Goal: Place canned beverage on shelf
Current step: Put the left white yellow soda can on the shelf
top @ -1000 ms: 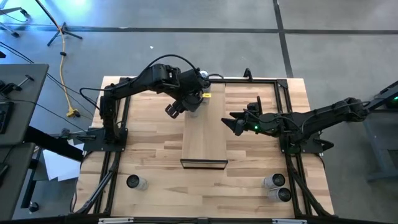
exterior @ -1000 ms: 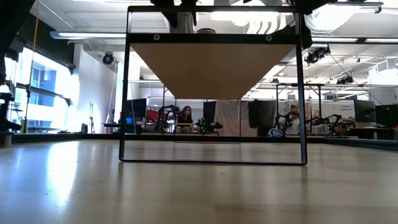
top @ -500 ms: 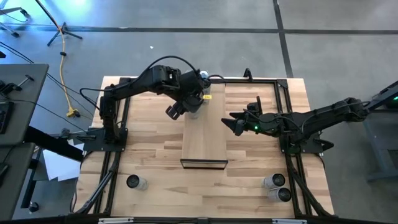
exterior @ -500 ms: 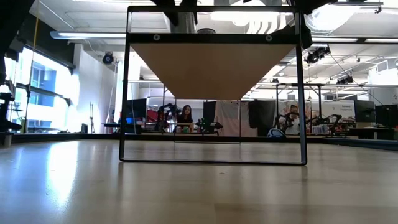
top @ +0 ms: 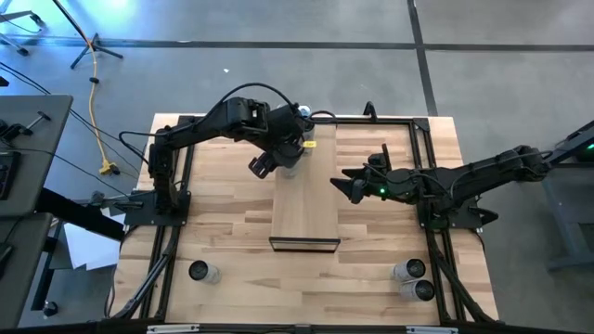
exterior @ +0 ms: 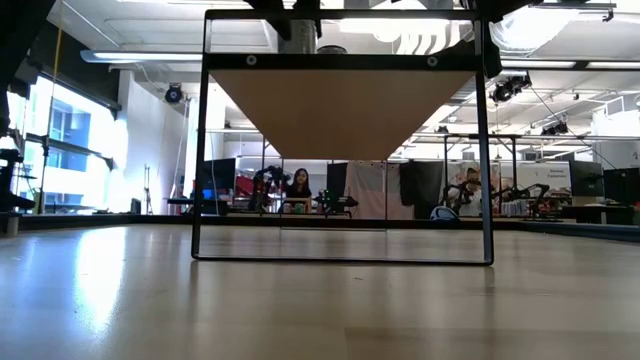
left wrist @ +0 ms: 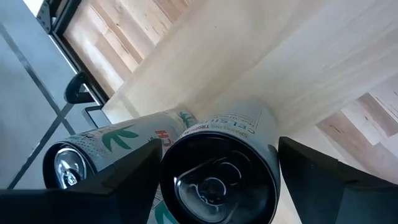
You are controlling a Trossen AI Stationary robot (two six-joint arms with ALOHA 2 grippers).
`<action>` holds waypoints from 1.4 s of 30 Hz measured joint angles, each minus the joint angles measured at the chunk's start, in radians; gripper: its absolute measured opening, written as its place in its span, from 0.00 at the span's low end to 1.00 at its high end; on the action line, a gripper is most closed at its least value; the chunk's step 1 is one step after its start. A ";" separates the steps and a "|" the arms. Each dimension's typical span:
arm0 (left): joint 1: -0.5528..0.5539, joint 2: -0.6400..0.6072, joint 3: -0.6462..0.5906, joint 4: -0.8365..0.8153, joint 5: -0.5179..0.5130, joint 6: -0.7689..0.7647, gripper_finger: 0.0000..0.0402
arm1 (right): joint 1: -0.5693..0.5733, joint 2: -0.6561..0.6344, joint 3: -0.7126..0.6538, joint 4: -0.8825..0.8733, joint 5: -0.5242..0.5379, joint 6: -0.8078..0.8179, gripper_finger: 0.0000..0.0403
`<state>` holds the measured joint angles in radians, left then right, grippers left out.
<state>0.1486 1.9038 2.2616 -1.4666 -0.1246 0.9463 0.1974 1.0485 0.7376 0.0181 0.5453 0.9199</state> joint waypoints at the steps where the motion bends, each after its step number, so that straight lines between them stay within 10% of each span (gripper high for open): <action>1: 0.000 0.000 0.000 0.003 0.000 0.000 0.71 | 0.000 0.000 0.000 0.000 0.000 0.000 0.98; 42: -0.137 -0.098 0.001 0.129 -0.111 -0.104 0.72 | 0.000 0.000 0.000 -0.001 0.001 -0.001 0.98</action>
<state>0.0120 1.8053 2.2623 -1.3371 -0.2359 0.8418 0.1974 1.0485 0.7376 0.0170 0.5461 0.9192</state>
